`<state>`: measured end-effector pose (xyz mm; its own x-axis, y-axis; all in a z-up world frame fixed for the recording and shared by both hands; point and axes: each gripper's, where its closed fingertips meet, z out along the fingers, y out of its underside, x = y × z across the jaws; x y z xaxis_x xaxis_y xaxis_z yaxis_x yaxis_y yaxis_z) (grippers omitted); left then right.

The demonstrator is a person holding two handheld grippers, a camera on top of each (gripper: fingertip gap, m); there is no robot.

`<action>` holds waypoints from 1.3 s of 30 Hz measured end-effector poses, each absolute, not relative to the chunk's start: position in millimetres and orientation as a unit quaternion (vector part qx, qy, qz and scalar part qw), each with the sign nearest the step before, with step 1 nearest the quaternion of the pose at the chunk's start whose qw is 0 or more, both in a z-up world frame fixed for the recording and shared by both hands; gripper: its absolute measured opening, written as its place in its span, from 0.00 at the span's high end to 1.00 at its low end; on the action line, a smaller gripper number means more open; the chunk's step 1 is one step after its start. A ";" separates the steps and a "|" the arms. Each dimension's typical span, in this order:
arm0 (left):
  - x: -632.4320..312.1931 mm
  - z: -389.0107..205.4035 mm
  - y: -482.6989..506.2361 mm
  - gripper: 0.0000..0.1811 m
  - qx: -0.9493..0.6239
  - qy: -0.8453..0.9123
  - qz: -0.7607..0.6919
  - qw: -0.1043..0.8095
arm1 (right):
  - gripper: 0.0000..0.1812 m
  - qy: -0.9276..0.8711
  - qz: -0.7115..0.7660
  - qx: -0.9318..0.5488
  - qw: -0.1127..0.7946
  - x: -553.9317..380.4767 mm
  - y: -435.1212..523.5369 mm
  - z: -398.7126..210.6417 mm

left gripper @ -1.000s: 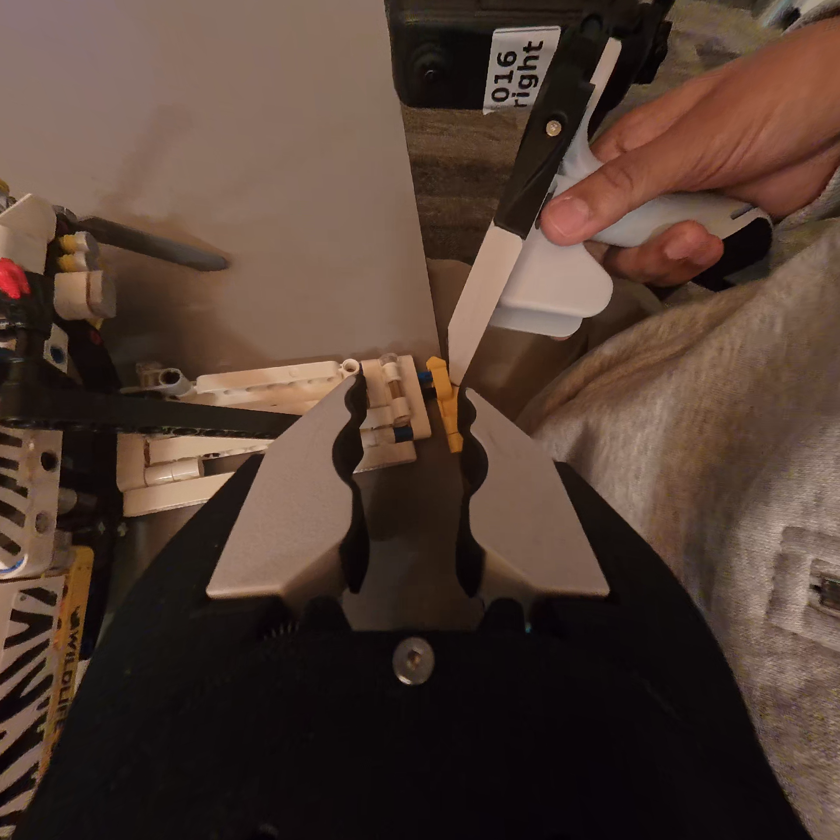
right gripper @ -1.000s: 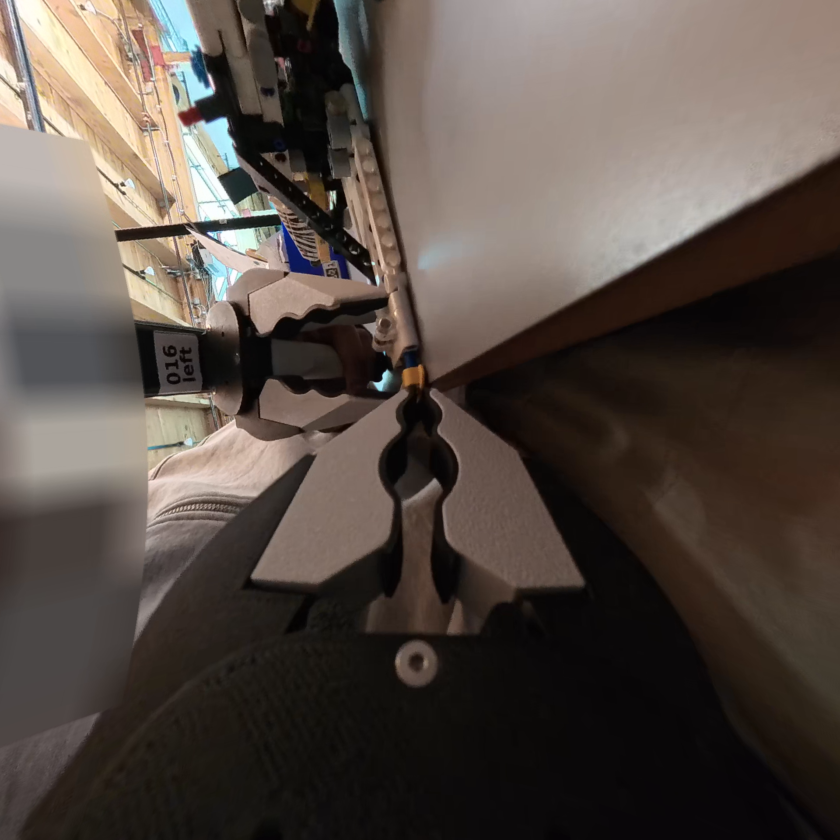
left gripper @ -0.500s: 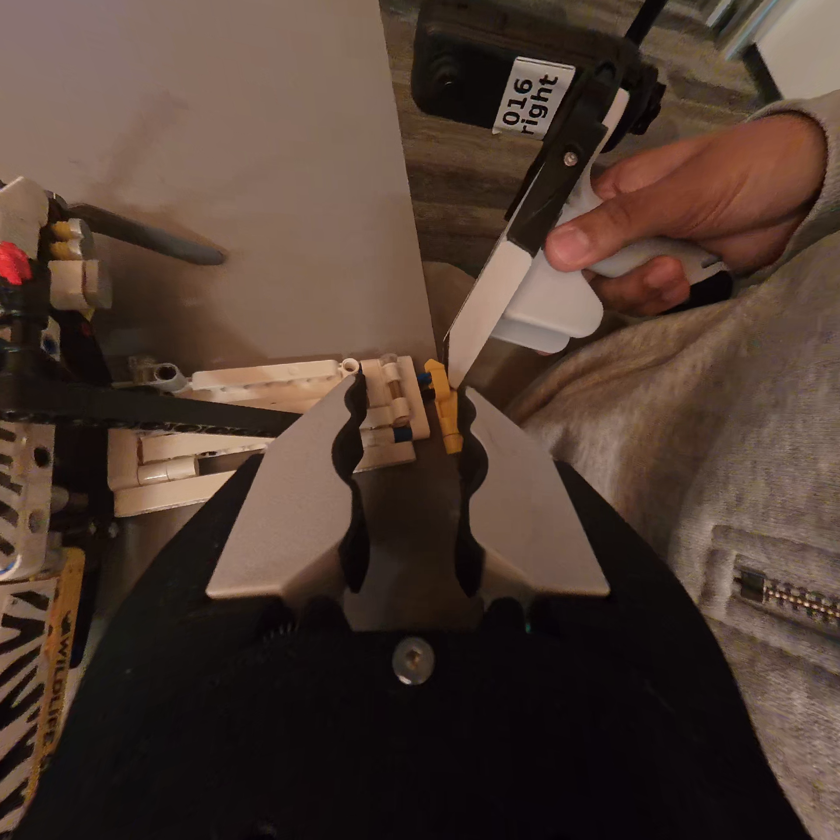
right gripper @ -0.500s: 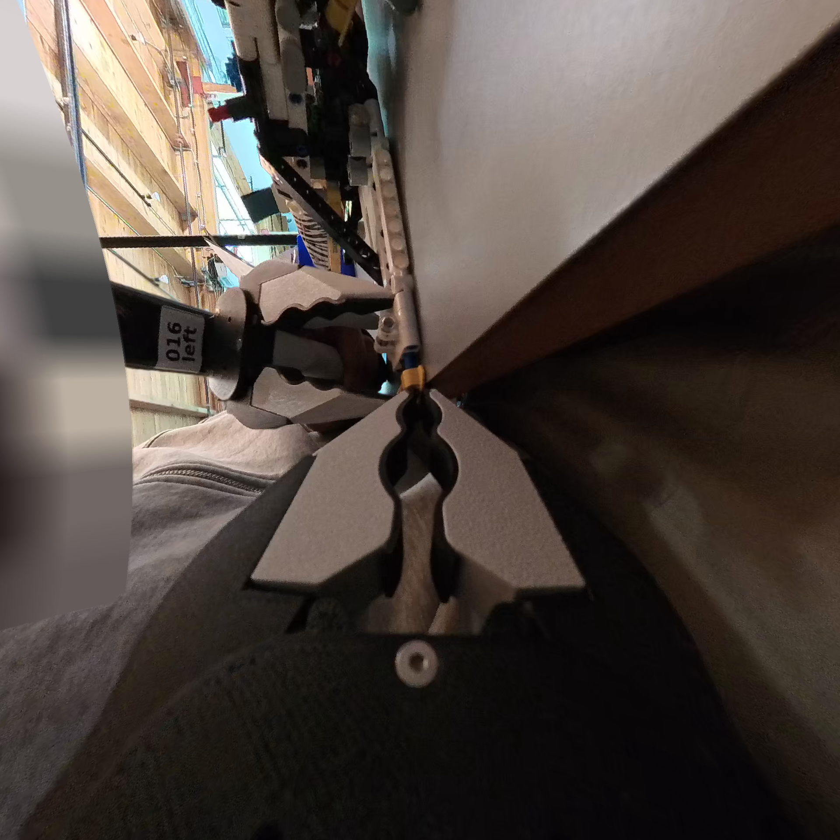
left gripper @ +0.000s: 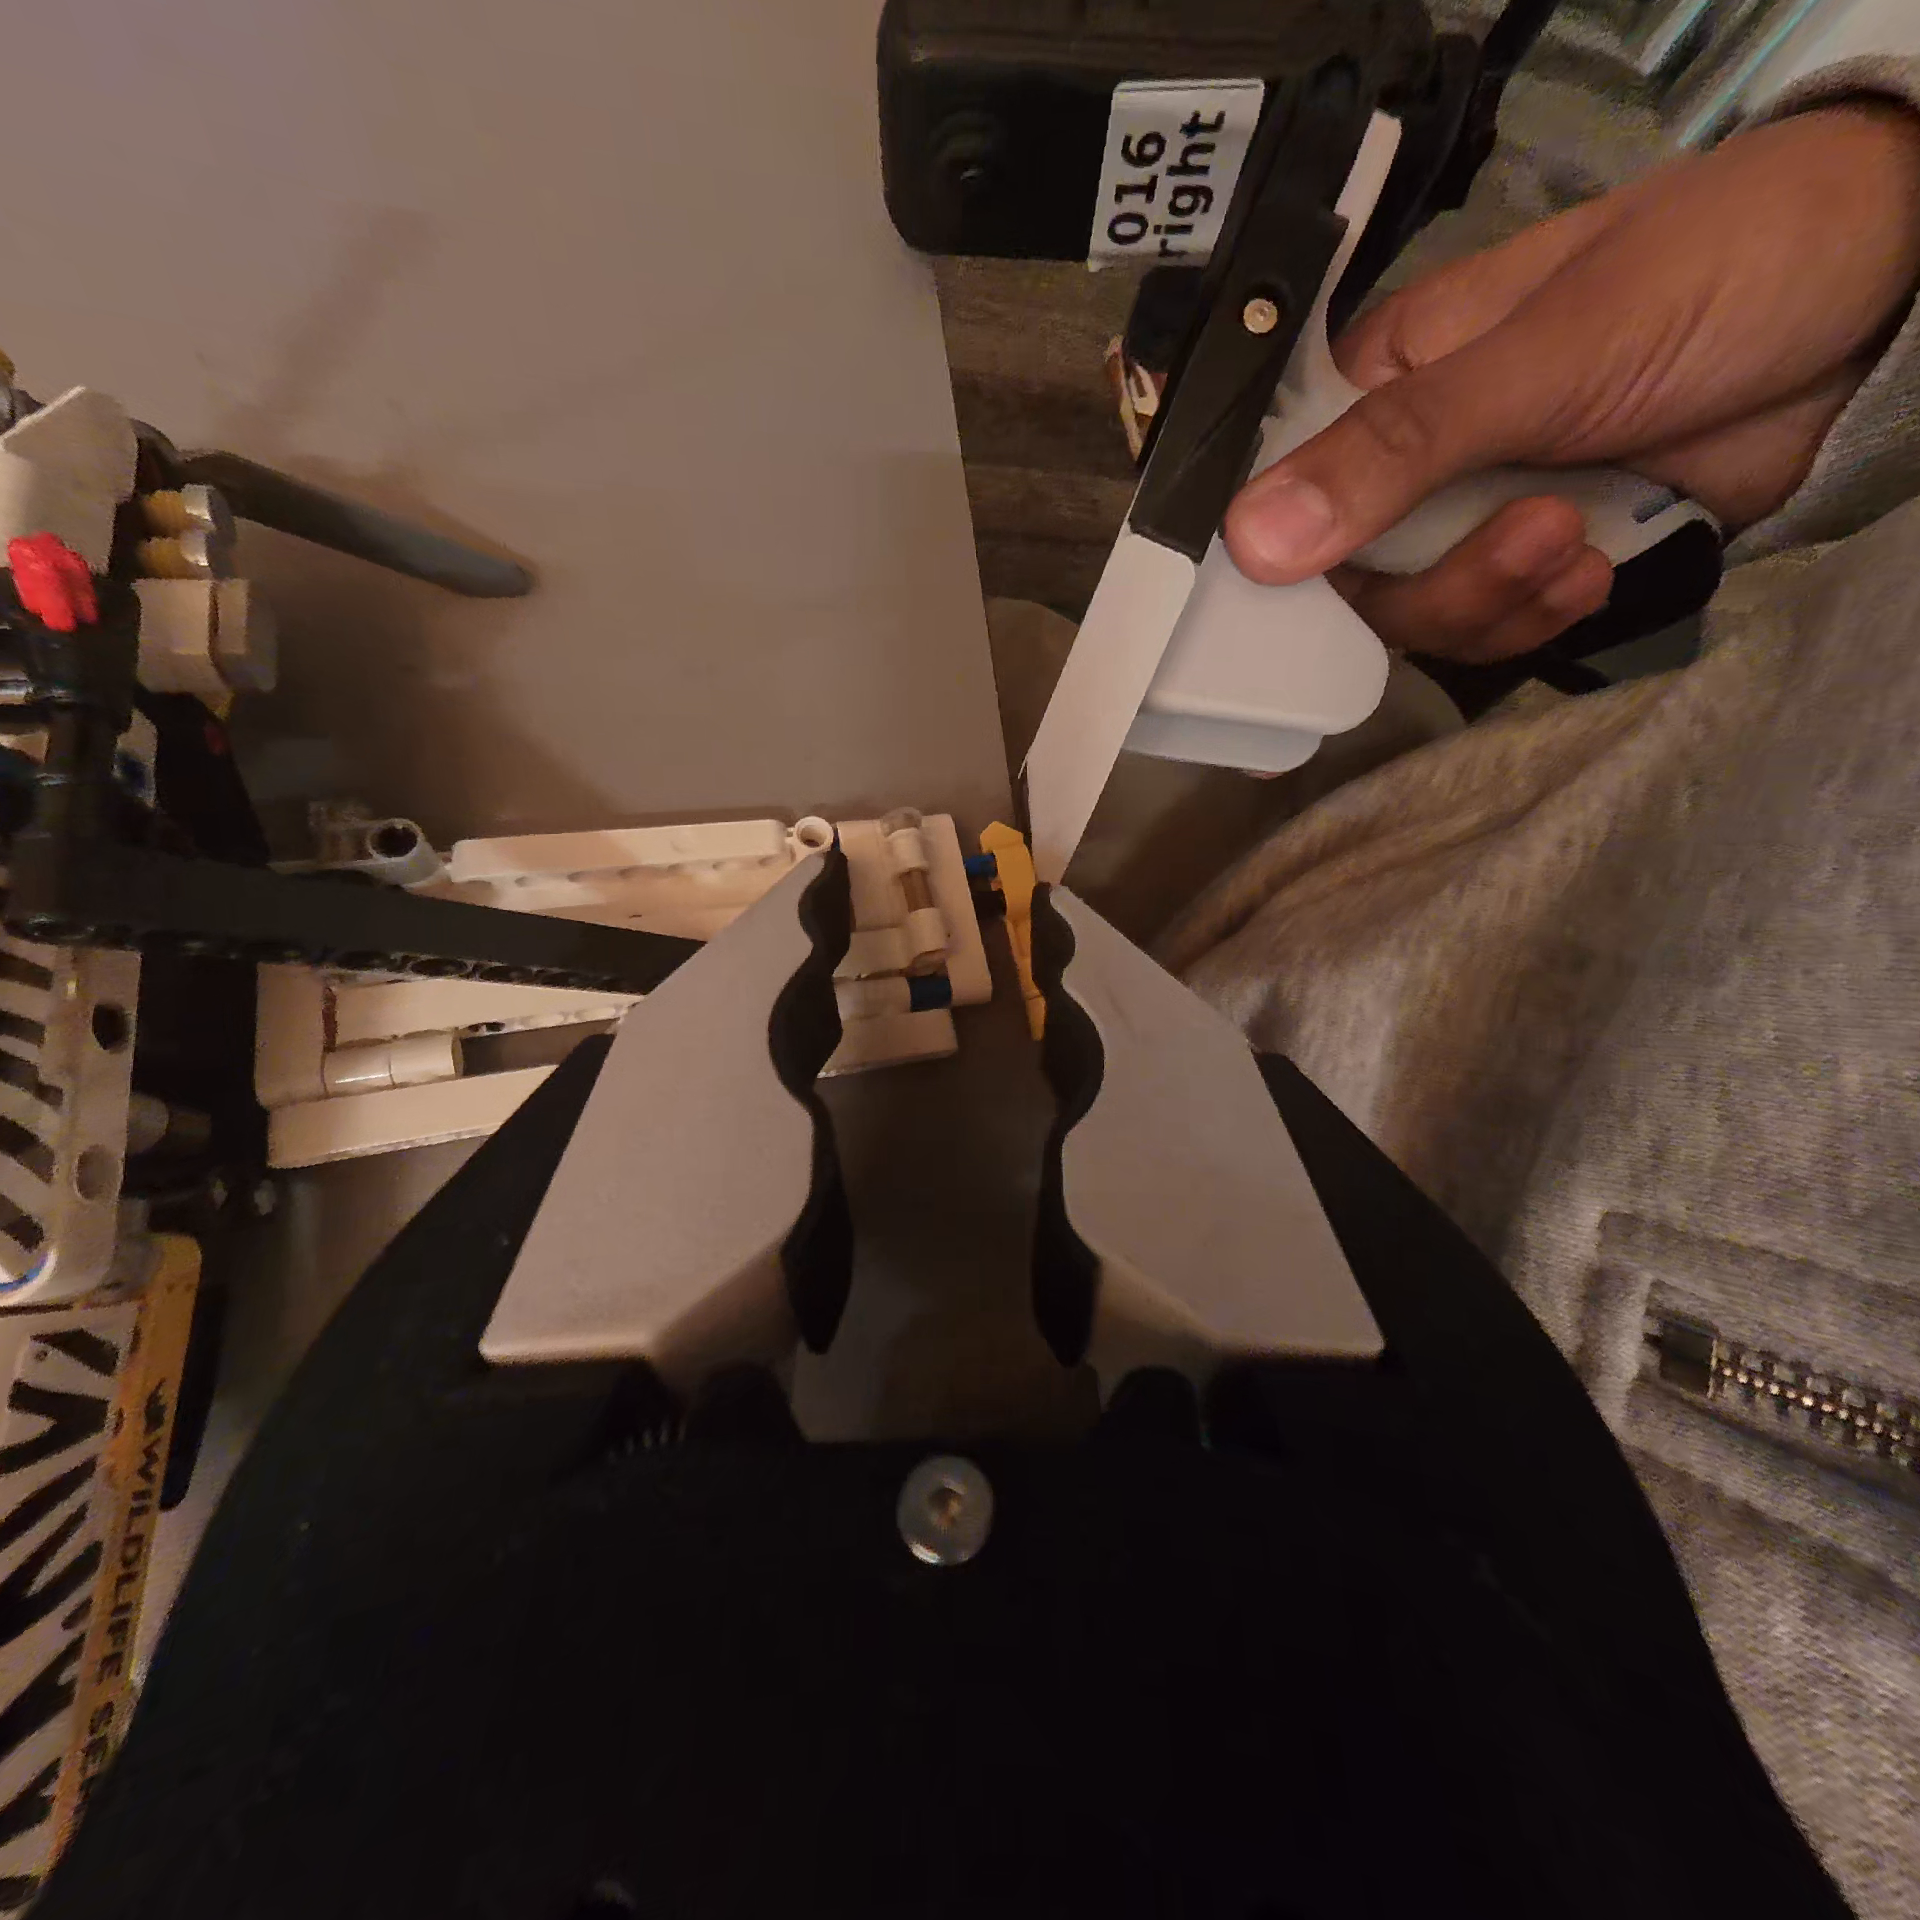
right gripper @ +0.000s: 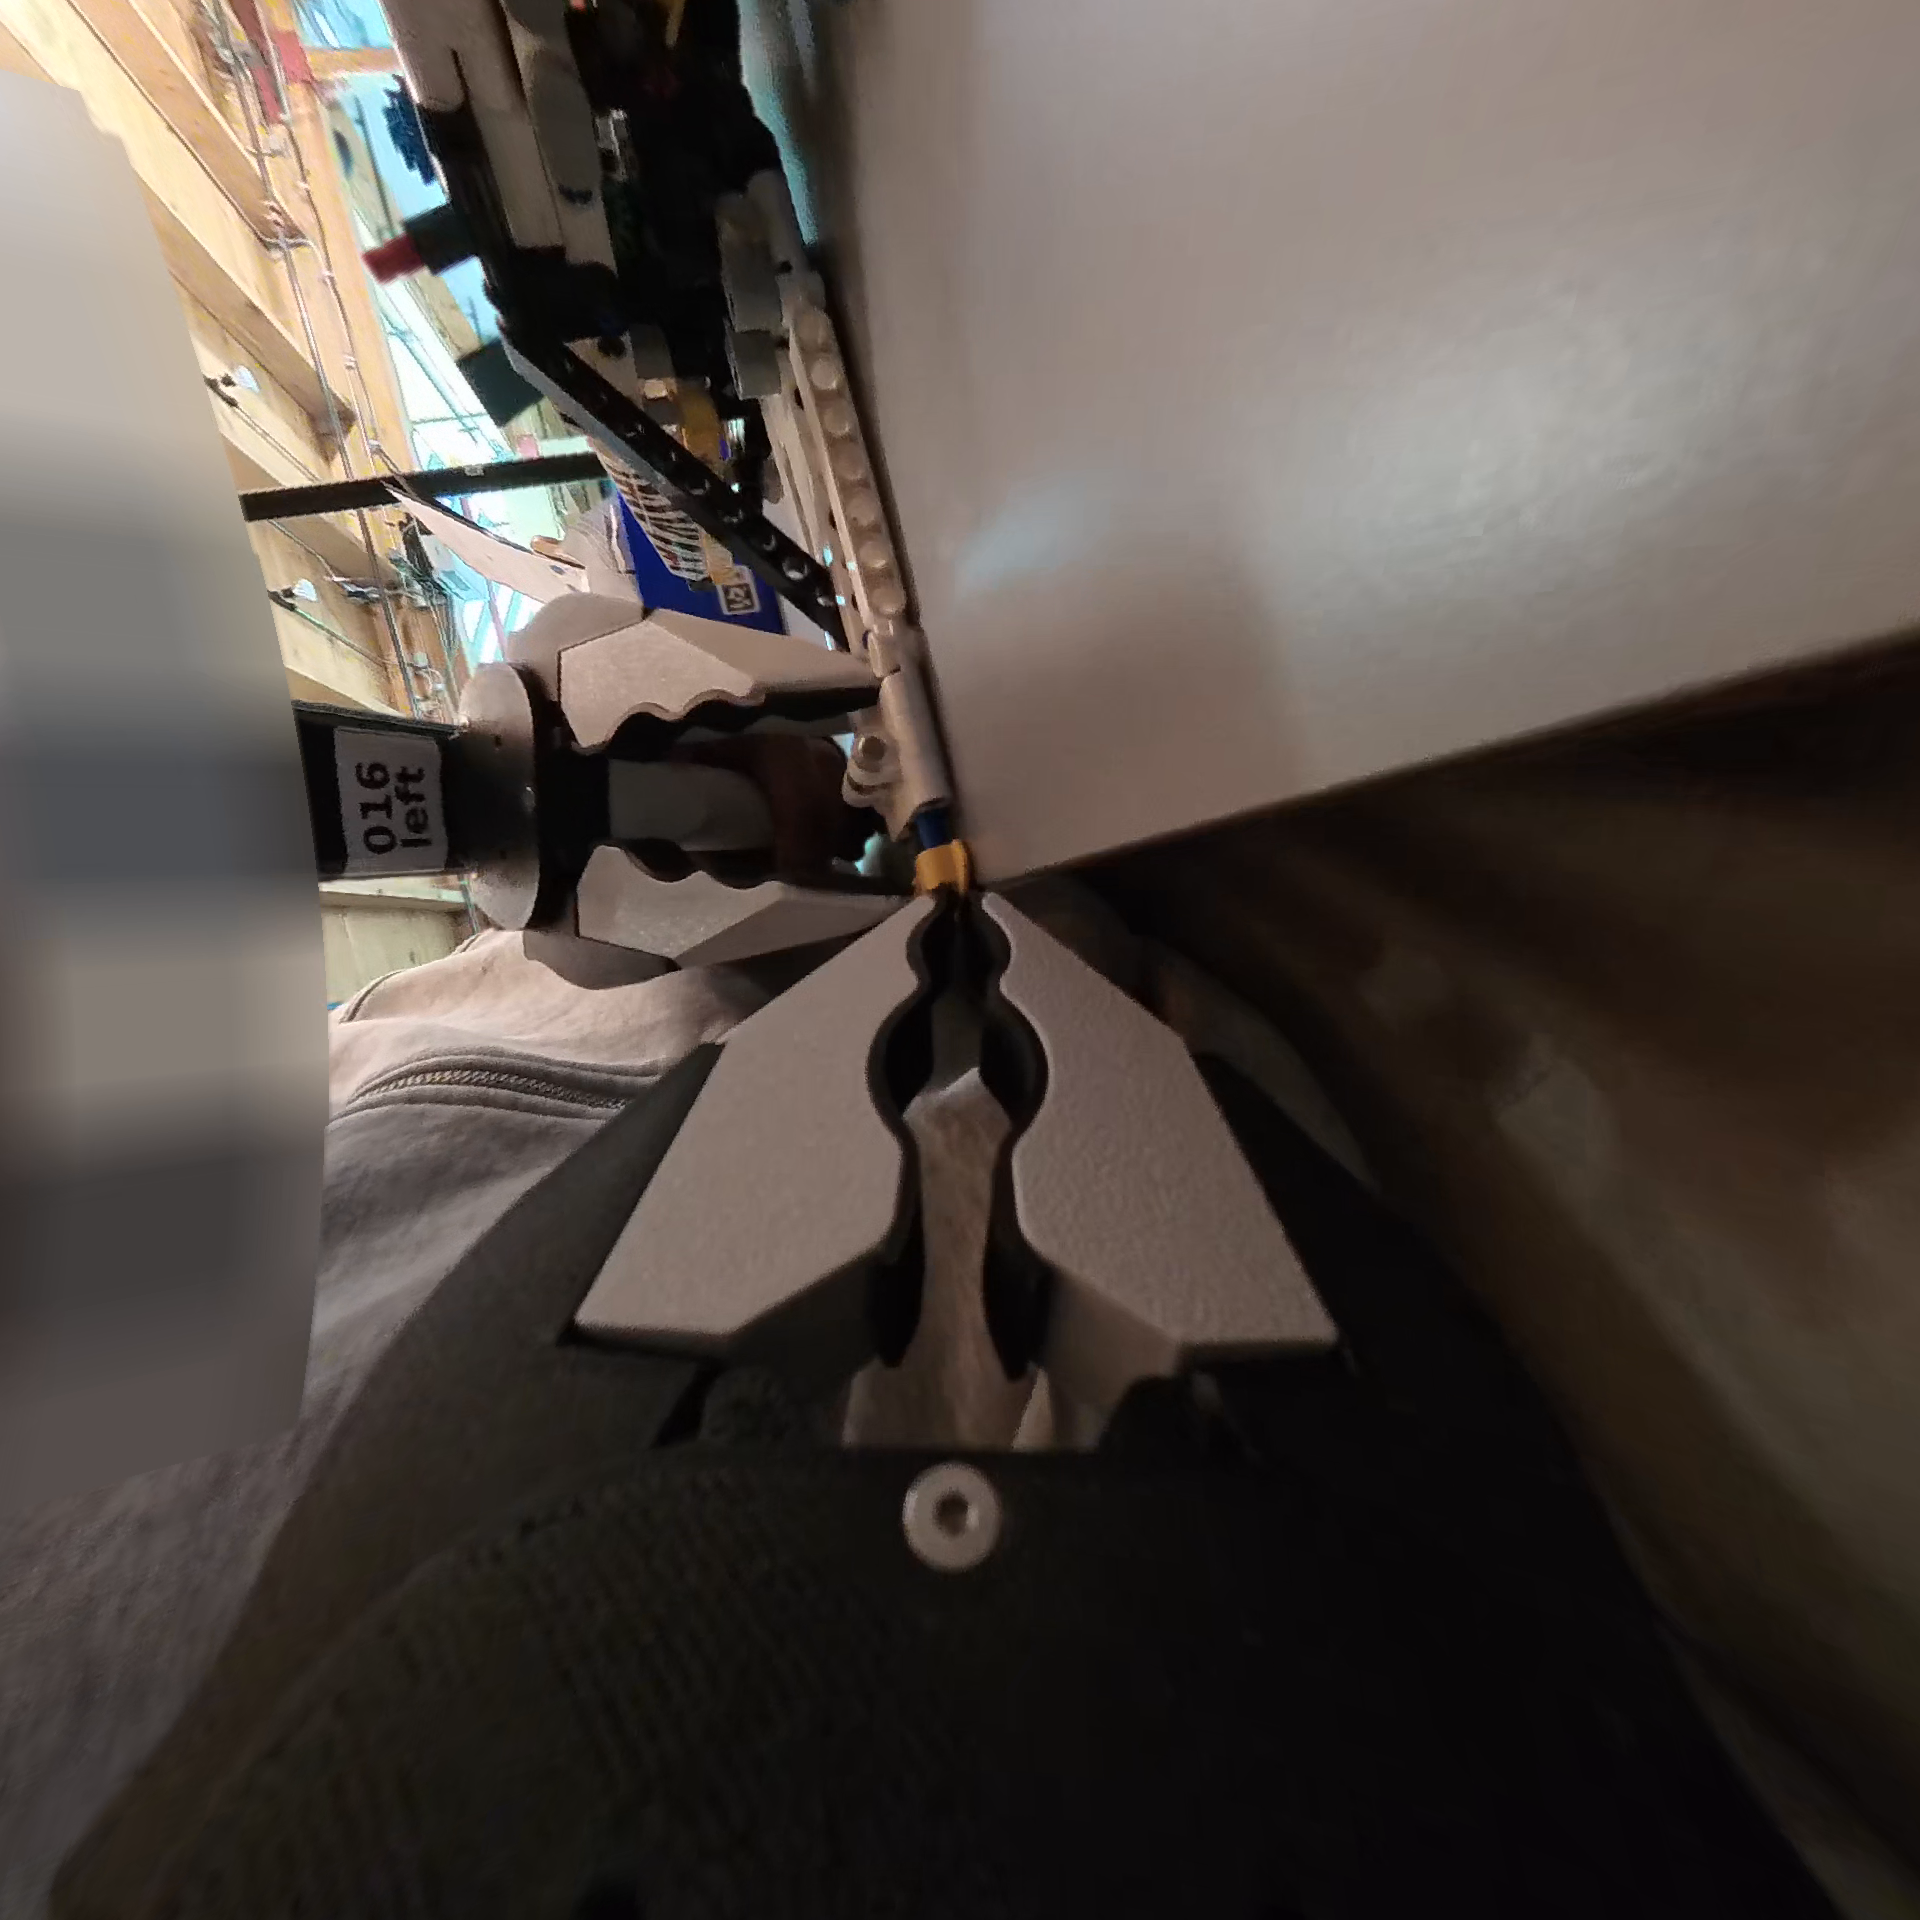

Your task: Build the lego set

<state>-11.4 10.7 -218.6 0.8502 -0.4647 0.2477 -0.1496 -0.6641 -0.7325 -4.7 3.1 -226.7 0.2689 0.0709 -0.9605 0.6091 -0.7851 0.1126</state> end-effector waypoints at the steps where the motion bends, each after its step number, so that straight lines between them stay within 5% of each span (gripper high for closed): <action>1: -11.5 -218.8 10.8 0.82 -0.888 0.174 -0.210 0.372 | 1.00 0.224 -0.563 0.759 0.236 -4.8 3.1 -226.7; 8: -12.7 -219.3 11.1 0.84 -0.889 0.170 -0.208 0.371 | 1.00 0.232 -0.549 0.786 0.167 -5.1 3.5 -226.9; 39: -12.4 -221.1 9.3 0.80 -0.890 0.195 -0.168 0.377 | 1.00 0.209 -0.567 0.774 0.187 -4.9 0.5 -226.5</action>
